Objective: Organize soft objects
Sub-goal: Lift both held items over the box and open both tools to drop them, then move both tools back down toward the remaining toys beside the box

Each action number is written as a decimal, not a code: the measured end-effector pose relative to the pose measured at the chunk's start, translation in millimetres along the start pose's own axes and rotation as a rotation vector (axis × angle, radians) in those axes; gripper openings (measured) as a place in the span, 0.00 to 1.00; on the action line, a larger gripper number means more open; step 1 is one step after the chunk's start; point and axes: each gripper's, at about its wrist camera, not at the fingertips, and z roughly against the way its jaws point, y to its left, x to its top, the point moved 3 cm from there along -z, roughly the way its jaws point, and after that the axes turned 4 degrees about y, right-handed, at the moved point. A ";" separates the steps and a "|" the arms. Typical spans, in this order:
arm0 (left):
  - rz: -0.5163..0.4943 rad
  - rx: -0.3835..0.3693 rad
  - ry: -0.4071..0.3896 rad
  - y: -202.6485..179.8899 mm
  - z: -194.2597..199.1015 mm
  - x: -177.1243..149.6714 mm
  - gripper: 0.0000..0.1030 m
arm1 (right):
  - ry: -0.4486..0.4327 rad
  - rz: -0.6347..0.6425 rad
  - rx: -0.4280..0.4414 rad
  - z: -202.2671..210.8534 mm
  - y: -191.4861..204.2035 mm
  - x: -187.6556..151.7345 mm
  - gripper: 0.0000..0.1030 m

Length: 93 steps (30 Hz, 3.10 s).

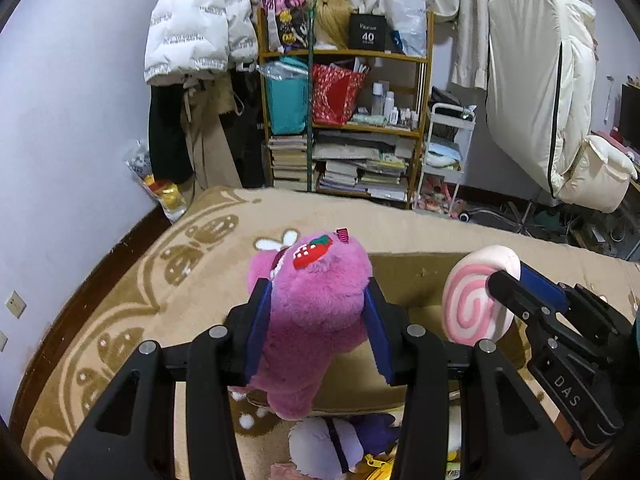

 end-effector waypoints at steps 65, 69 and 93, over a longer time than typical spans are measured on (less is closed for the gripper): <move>0.029 0.169 0.268 27.9 61.7 -83.0 0.97 | 0.184 -0.034 0.024 69.4 11.3 -54.7 1.00; 0.044 0.154 0.315 31.3 46.8 -90.7 0.97 | 0.213 -0.055 0.018 58.8 5.8 -61.8 1.00; 0.051 0.154 0.584 37.6 -36.3 -137.3 0.97 | 0.422 -0.150 -0.043 -21.2 -24.0 -101.9 0.98</move>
